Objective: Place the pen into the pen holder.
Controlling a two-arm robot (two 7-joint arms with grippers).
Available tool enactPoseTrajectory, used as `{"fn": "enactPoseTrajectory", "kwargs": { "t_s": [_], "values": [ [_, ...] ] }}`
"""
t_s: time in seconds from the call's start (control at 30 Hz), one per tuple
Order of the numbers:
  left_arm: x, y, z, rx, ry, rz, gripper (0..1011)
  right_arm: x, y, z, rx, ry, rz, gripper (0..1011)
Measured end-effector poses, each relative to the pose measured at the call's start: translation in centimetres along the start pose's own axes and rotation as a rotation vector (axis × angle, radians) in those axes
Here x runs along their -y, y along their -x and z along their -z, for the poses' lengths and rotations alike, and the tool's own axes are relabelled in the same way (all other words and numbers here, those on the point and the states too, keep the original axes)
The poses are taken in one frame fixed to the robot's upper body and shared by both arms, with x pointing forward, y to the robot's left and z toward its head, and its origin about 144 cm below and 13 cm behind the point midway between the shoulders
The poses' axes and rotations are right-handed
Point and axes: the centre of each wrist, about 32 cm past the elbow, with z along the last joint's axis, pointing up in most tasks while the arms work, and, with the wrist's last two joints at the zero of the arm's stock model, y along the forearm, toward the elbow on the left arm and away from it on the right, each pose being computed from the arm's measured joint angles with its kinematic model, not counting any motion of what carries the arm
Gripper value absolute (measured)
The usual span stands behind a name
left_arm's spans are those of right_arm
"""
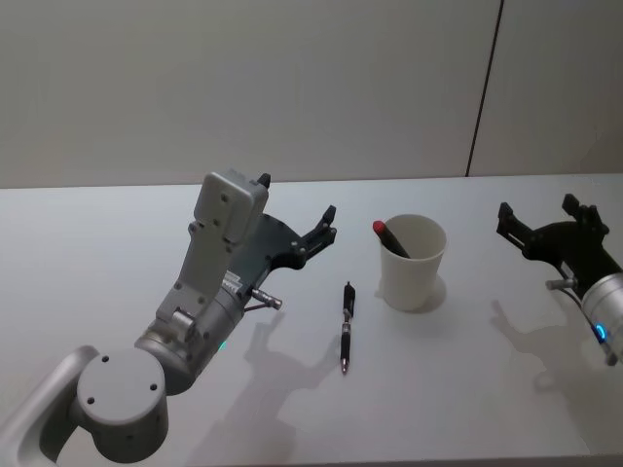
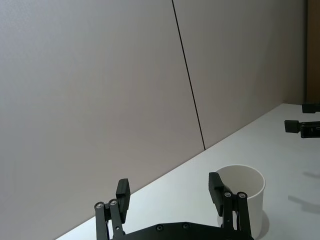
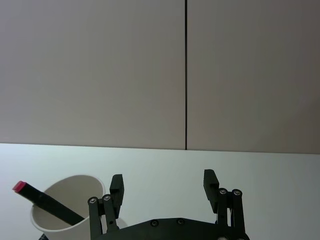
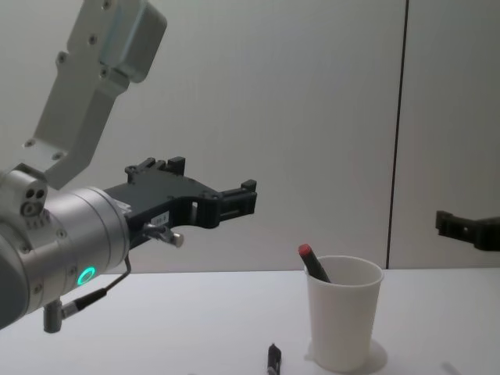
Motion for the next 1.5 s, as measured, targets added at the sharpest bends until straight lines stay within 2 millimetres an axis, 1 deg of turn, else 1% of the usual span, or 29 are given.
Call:
{"fn": "enactPoseTrajectory", "kwargs": {
  "t_s": [0.6,1.5],
  "values": [
    [0.00,0.00,0.00,0.000,0.000,0.000,999,-0.13,-0.81,0.54,0.019,0.009,0.026,1002],
    [0.00,0.00,0.00,0.000,0.000,0.000,1000,-0.16,-1.04,0.69,0.024,0.011,0.033,1002]
  ]
}}
